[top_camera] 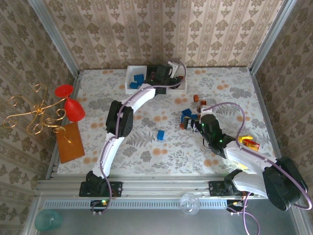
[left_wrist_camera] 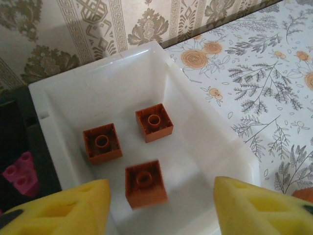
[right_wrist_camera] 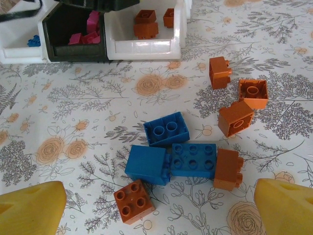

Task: Sort the legos into containers by color
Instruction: Place the lego in the container, then pick up the lego from the center of the table.

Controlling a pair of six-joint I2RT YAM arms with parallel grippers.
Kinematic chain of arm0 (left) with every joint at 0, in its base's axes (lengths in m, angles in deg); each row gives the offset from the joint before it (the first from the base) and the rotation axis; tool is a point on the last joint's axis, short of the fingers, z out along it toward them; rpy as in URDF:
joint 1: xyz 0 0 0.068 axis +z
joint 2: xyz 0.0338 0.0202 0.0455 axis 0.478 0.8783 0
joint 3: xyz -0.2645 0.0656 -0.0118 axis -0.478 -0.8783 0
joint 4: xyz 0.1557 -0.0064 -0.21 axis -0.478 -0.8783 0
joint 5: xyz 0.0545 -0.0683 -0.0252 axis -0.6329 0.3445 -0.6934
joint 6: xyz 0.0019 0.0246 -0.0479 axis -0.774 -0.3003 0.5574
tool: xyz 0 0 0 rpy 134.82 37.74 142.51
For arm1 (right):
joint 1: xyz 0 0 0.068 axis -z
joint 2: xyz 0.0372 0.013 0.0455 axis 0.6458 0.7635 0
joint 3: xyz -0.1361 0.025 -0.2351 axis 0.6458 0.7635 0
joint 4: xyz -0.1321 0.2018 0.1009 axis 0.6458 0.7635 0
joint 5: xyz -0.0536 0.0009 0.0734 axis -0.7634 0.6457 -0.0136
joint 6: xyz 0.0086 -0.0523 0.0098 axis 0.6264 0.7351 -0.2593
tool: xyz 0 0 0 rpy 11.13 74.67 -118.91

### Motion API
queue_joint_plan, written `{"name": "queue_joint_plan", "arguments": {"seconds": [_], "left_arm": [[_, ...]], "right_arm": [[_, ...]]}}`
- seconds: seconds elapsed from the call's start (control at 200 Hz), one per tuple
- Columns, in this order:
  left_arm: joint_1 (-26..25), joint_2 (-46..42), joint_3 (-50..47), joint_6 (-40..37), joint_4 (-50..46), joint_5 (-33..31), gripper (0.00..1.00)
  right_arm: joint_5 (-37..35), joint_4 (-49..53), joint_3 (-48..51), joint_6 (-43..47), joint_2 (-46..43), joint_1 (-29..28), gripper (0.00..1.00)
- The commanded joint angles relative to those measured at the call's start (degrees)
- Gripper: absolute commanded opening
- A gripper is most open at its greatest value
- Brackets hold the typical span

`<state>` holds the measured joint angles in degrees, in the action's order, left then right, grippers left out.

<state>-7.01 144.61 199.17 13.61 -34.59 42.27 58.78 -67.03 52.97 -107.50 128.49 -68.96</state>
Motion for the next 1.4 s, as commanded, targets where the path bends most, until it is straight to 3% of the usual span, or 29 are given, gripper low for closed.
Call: {"name": "queue_joint_plan", "arguments": {"seconds": [0.0, 0.3, 0.49, 0.86, 1.165, 1.395], "left_arm": [[0.4, -9.2, -5.0, -0.3, -0.8, 0.6, 0.64], [0.4, -40.1, -51.1, 10.1, 22.5, 6.7, 0.67], [0.5, -54.5, -69.2, 11.7, 23.1, 4.8, 0.68], [0.3, -69.9, -83.5, 14.6, 17.6, 5.3, 0.68], [0.2, -71.6, -85.0, 10.5, 13.4, 5.9, 0.68], [0.5, -71.9, -88.1, 9.0, 16.2, 3.8, 0.68]], "right_arm": [[-1.1, 1.4, -1.7, -0.8, 1.7, 0.3, 0.99], [5.1, 9.4, -10.5, -1.1, 13.6, -2.5, 0.88], [4.2, 11.4, -14.6, -1.5, 22.2, -4.5, 0.84], [2.5, 15.2, -19.0, -3.1, 30.1, -4.8, 0.78], [4.7, 16.2, -21.8, -2.3, 33.4, -5.8, 0.71], [5.0, 16.4, -22.4, -1.8, 34.4, -7.3, 0.6]]}}
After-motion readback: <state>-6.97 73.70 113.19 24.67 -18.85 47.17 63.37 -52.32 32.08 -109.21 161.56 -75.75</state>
